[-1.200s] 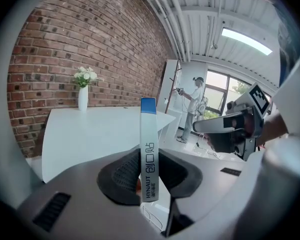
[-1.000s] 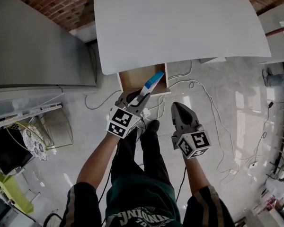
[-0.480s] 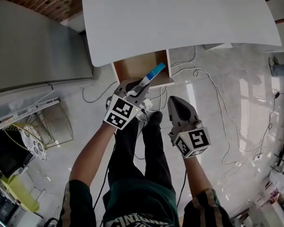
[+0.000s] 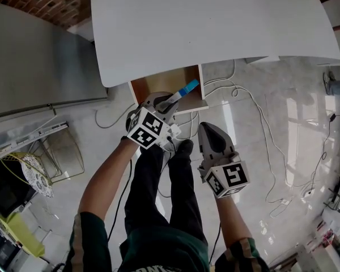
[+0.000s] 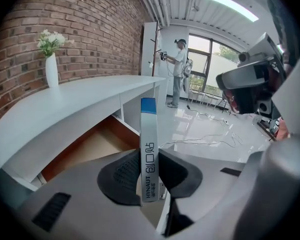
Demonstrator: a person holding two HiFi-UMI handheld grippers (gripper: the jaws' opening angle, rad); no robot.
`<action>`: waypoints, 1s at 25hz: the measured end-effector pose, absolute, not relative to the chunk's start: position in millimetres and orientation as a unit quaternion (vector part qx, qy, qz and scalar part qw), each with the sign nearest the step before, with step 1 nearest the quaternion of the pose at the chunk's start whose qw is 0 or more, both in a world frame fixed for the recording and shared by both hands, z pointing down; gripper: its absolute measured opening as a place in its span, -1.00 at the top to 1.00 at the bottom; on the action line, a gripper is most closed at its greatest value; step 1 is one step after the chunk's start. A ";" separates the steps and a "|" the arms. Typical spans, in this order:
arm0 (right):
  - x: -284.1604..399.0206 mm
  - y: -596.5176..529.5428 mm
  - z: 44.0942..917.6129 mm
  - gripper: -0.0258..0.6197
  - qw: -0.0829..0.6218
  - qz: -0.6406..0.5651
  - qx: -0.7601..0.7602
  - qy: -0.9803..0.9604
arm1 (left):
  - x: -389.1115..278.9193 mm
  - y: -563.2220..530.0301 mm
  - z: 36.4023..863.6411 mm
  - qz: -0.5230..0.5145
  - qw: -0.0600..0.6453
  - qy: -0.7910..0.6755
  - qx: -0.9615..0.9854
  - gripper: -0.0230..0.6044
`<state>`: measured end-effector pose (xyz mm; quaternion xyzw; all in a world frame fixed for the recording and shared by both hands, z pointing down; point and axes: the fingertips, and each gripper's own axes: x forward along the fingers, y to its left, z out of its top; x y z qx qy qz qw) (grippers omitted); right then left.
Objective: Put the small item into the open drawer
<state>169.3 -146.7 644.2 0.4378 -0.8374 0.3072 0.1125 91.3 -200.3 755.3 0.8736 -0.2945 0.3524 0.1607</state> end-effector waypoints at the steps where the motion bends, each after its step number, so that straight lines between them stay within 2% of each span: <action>1: 170.4 -145.9 646.8 0.84 0.115 0.308 0.437 -0.837 | 92.3 -202.9 762.9 0.358 0.162 -0.294 0.872 0.61; 13: 183.8 -133.9 672.9 0.85 0.125 0.328 0.446 -0.823 | 98.5 -225.8 833.6 0.420 0.191 -0.265 0.847 0.61; 25: 183.9 -138.0 685.4 0.84 0.138 0.322 0.438 -0.828 | 96.6 -222.0 883.8 0.480 0.188 -0.216 0.829 0.61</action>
